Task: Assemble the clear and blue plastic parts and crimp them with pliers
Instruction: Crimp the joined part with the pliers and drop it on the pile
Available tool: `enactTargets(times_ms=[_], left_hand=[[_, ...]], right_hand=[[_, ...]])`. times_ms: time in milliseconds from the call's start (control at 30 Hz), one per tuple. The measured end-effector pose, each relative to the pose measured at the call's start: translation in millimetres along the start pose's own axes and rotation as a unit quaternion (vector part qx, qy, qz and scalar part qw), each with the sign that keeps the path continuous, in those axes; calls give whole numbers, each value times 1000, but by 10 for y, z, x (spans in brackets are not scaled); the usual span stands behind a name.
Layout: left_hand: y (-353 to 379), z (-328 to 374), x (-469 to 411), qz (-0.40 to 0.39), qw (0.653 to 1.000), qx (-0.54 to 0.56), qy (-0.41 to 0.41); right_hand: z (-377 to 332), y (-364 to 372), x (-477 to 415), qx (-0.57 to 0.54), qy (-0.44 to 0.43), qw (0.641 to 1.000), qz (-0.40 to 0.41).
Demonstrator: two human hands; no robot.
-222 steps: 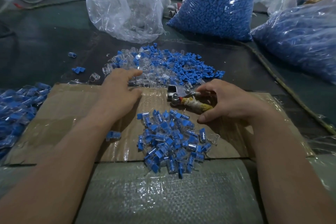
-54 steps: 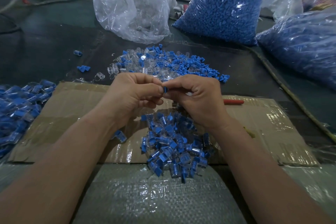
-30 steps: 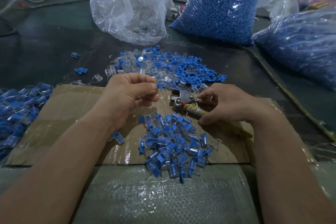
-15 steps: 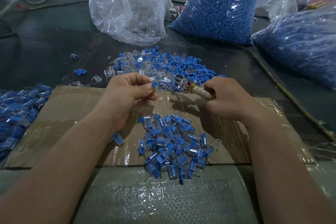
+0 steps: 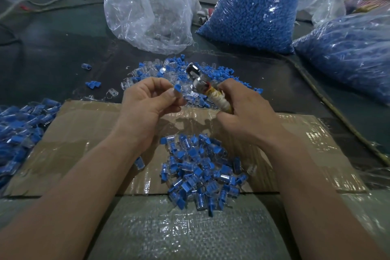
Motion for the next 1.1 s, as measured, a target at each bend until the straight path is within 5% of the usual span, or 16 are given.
enactTargets(times_ms=[533,1100], left_hand=[[36,38,45,19,1000,-8,6],[26,123,91,35,988,-139,61]], right_hand=[[-128,142,-14,-8,-54,997,-58],[-146,90,-31,-48,-38,997,-44]])
Point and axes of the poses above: each hand's wrist, its own x-axis away from the middle knuckle, its own y-axis out of the palm, z = x × y, the point moved 8 cm from there along -x, towards the middle knuckle, and after that the axes turned 10 degrees about x, right-handed, at the moved point
